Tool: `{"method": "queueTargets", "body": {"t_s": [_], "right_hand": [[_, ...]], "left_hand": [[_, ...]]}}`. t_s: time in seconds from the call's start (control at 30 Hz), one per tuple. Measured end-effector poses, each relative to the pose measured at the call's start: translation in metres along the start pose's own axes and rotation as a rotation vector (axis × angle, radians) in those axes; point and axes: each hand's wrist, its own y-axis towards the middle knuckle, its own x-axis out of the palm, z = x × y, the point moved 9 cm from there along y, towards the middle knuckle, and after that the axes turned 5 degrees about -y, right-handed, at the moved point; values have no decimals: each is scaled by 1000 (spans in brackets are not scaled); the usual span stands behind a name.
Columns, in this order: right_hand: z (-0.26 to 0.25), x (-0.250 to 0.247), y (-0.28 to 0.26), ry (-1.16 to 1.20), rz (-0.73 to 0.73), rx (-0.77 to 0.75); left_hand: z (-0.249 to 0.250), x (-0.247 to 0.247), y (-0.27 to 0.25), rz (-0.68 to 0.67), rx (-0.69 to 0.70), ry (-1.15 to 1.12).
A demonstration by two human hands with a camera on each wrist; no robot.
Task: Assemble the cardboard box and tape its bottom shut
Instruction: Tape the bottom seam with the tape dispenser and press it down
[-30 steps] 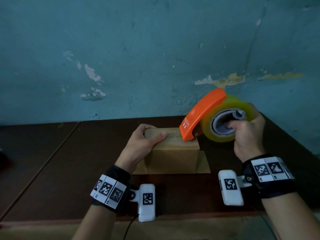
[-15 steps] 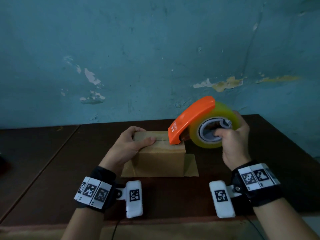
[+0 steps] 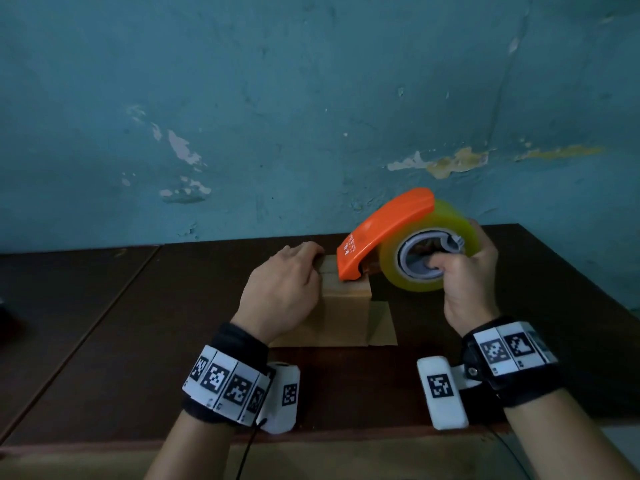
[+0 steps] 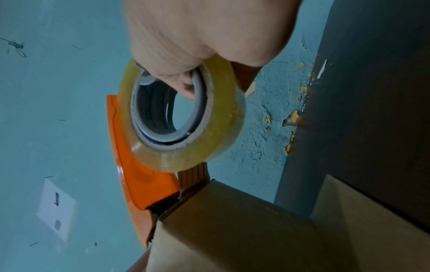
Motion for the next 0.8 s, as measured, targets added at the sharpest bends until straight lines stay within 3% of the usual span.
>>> {"method": "queueTargets", "body": {"t_s": [0.23, 0.57, 0.8], "right_hand": [[0, 0, 0, 10, 7, 3], [-2, 1, -2, 1, -7, -17], [0, 0, -1, 9, -20, -7]], "left_hand": [[2, 7, -2, 8, 88, 107], [8, 10, -1, -147, -43, 99], [3, 17, 1, -207, 32, -22]]}}
